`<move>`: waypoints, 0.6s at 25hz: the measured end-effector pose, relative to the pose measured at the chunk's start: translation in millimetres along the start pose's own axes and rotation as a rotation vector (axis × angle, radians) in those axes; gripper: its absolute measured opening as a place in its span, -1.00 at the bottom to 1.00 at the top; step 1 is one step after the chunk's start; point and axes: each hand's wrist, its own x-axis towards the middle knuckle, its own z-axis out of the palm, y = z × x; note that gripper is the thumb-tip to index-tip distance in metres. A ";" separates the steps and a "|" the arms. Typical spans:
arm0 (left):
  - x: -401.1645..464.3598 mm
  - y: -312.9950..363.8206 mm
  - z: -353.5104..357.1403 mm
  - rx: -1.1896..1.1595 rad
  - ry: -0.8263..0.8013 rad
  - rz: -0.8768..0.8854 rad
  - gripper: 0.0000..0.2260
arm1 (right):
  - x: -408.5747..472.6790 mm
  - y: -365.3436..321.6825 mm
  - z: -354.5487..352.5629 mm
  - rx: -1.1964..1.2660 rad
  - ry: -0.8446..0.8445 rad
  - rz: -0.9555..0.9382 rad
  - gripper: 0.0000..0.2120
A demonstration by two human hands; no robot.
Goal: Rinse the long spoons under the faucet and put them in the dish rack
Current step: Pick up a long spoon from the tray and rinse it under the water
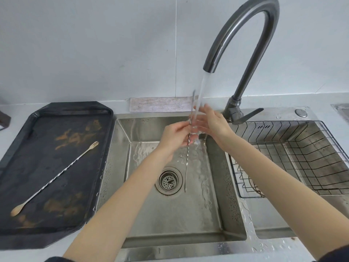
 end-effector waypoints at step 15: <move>7.8 15.1 -37.3 -0.975 0.277 -0.214 -0.79 | -36.6 58.1 14.3 0.120 -0.083 0.001 -0.67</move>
